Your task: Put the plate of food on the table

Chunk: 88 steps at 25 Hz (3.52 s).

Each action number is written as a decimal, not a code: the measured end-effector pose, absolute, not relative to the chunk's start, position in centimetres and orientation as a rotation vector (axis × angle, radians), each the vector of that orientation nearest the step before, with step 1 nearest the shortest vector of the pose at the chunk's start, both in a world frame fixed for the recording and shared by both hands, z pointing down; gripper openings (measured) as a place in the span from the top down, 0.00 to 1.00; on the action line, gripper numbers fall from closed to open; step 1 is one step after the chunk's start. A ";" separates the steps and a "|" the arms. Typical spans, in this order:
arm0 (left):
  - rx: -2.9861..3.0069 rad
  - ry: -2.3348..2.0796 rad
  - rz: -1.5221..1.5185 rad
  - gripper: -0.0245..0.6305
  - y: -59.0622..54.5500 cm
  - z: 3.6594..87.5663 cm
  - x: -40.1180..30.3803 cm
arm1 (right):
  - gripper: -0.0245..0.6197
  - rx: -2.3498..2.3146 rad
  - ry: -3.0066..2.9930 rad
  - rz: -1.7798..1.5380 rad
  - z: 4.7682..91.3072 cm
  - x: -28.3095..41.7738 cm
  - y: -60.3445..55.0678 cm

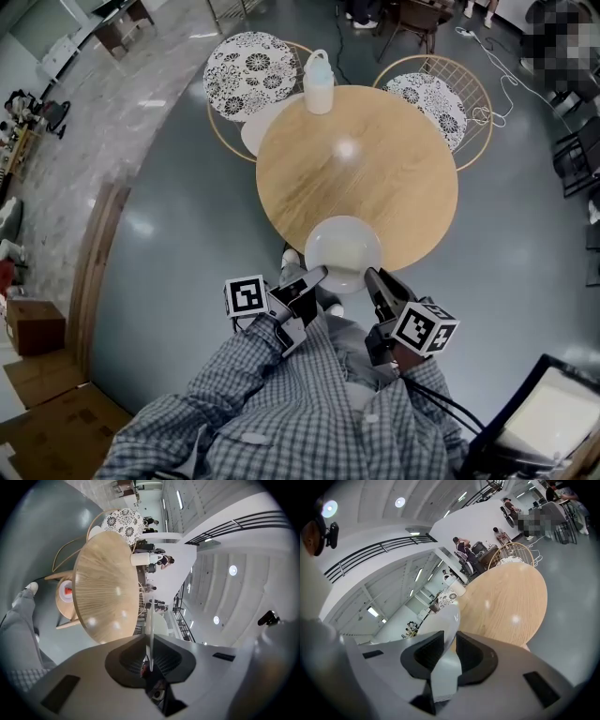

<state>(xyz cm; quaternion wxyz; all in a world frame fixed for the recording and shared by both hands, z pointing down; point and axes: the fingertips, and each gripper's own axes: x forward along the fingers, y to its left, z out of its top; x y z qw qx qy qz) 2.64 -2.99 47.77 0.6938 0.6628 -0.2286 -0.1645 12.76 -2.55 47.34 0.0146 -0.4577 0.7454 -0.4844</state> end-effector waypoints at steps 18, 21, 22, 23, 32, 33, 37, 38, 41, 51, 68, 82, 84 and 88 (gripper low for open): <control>1.456 -0.527 -0.206 0.91 -8.0 53.3 1.7 | 0.83 -1.508 2.278 -1.681 52.9 12.0 -7.2; 1.438 -0.531 -0.188 0.91 -8.4 54.3 1.6 | 0.83 -1.525 2.258 -1.717 53.7 11.9 -7.6; 1.431 -0.531 -0.182 0.91 -8.5 54.6 1.6 | 0.83 -1.532 2.253 -1.728 54.0 11.9 -7.7; 1.425 -0.532 -0.177 0.91 -8.6 54.9 1.6 | 0.83 -1.538 2.248 -1.739 54.4 11.9 -7.8; 1.374 -0.537 -0.136 0.91 -8.7 57.0 1.7 | 0.83 -1.599 2.169 -1.833 56.5 12.1 -7.8; 1.370 -0.538 -0.131 0.91 -8.7 57.3 1.8 | 0.83 -1.608 2.160 -1.844 56.8 12.1 -7.8; 1.356 -0.543 -0.113 0.91 -9.0 58.0 2.1 | 0.83 -1.633 2.118 -1.883 57.6 12.4 -7.9; 1.352 -0.544 -0.112 0.91 -9.1 58.1 2.2 | 0.83 -1.636 2.107 -1.891 57.8 12.5 -8.0; 1.338 -0.551 -0.102 0.91 -9.2 58.6 2.4 | 0.83 -1.644 2.082 -1.912 58.4 12.7 -8.1; 1.280 -0.580 -0.071 0.92 -9.1 59.7 2.5 | 0.83 -1.669 2.040 -1.962 59.5 13.0 -8.1; 1.273 -0.592 -0.072 0.92 -9.2 60.2 2.4 | 0.78 -1.632 2.533 -1.762 57.9 12.7 -4.6; 1.272 -0.588 -0.071 0.92 -9.1 60.4 2.4 | 0.78 -1.038 4.107 0.479 57.9 5.1 -2.8; 1.269 -0.582 -0.071 0.92 -9.0 60.4 2.4 | 0.79 -0.976 4.136 0.589 58.2 4.9 -2.8; 1.273 -0.568 -0.062 0.92 -9.0 60.2 2.5 | 0.90 -0.963 4.160 0.671 58.3 4.8 -3.0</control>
